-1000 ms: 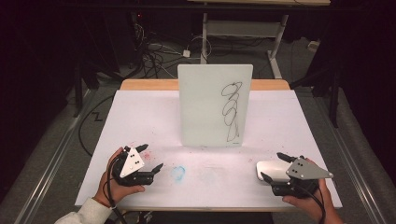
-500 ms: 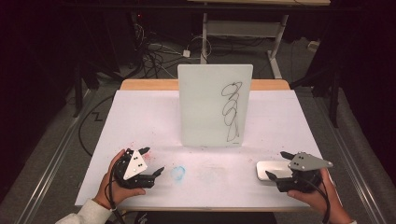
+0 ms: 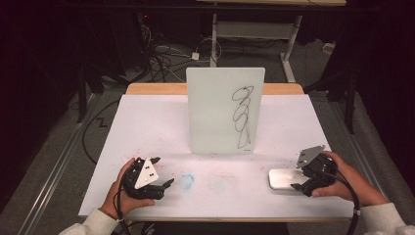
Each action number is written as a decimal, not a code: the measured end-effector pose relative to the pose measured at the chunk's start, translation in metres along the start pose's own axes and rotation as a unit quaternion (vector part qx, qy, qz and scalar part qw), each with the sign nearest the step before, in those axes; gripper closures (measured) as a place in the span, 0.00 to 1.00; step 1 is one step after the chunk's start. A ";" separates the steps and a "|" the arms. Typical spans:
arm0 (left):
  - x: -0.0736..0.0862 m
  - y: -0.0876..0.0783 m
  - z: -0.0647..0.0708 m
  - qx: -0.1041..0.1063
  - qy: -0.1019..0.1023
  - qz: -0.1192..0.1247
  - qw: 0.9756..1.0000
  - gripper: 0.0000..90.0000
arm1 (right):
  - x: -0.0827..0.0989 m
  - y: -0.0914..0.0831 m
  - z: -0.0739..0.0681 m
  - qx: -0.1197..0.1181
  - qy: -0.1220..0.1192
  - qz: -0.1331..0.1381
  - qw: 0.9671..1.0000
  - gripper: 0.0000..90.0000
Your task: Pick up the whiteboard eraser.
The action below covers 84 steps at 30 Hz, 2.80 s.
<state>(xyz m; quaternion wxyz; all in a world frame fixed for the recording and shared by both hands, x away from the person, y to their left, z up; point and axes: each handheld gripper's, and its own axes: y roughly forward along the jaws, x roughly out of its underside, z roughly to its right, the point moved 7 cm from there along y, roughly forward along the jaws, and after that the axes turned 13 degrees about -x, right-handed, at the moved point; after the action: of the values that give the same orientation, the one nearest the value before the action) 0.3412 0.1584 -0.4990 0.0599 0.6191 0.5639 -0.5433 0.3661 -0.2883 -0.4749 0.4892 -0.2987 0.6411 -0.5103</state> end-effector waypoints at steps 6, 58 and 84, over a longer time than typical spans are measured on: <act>0.001 0.003 0.002 0.001 0.012 -0.004 1.000 0.23 | -0.004 0.009 0.006 -0.026 -0.045 -0.048 0.998 0.22; 0.000 0.000 0.001 0.002 0.007 0.004 1.000 0.23 | -0.105 0.020 -0.010 0.083 -0.015 0.232 0.969 0.34; 0.011 -0.011 -0.006 -0.012 -0.012 -0.001 1.000 0.23 | -0.132 0.018 -0.008 0.184 0.014 0.316 0.931 0.34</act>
<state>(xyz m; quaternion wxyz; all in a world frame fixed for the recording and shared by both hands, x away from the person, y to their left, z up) 0.3341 0.1732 -0.4993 0.0737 0.6108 0.5704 -0.5442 0.4060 -0.1633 -0.4498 0.6624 0.0222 0.6041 -0.4424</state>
